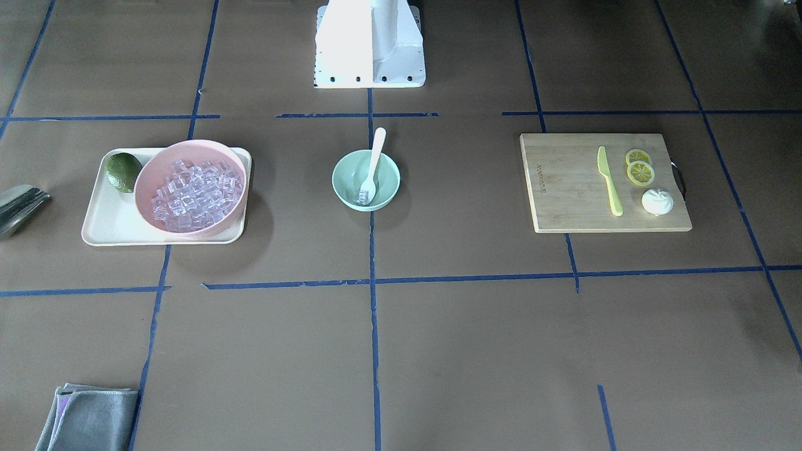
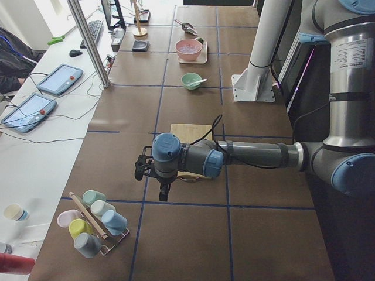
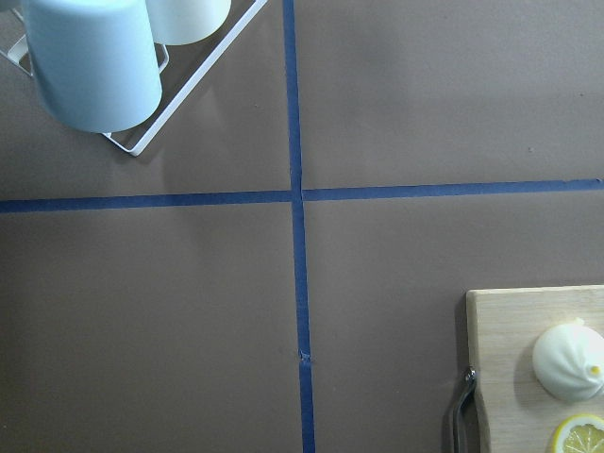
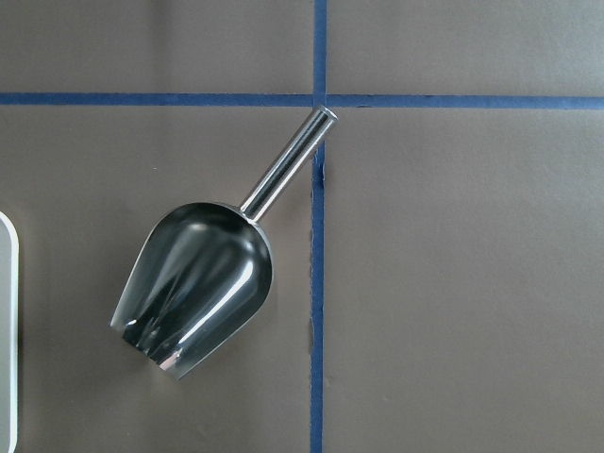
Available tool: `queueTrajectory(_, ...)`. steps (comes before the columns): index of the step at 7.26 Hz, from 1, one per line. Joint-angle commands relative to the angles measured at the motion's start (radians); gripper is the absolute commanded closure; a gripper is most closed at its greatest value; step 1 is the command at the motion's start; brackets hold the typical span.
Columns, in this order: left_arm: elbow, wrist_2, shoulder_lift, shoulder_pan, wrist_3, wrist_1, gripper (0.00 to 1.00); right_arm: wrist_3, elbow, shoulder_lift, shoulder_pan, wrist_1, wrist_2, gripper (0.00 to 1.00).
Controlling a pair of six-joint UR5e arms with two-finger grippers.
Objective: Put spoon and ice into bowl
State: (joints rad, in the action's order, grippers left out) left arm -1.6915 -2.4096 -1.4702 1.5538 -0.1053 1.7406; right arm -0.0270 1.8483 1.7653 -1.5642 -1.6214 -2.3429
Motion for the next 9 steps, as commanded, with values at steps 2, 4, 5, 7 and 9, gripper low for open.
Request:
queueTrajectory(2, 0.003, 0.009, 0.001, 0.0, 0.001, 0.0, 0.0, -0.001, 0.002, -0.003, 0.001, 0.0, -0.024, 0.0)
queueTrajectory(4, 0.004, 0.009, 0.002, 0.002, -0.001, 0.0, 0.0, -0.002, 0.002, -0.003, 0.001, 0.0, -0.035, 0.0)
queueTrajectory(5, 0.009, 0.009, 0.002, 0.0, -0.001, 0.0, 0.0, -0.002, 0.002, -0.003, 0.001, 0.0, -0.053, 0.0)
queueTrajectory(7, 0.013, 0.009, 0.002, 0.0, 0.001, 0.0, 0.0, -0.002, 0.002, -0.003, 0.004, 0.0, -0.053, 0.0)
queueTrajectory(9, 0.015, 0.009, 0.001, 0.0, 0.001, 0.0, 0.0, -0.002, 0.002, -0.003, 0.006, 0.0, -0.053, 0.0)
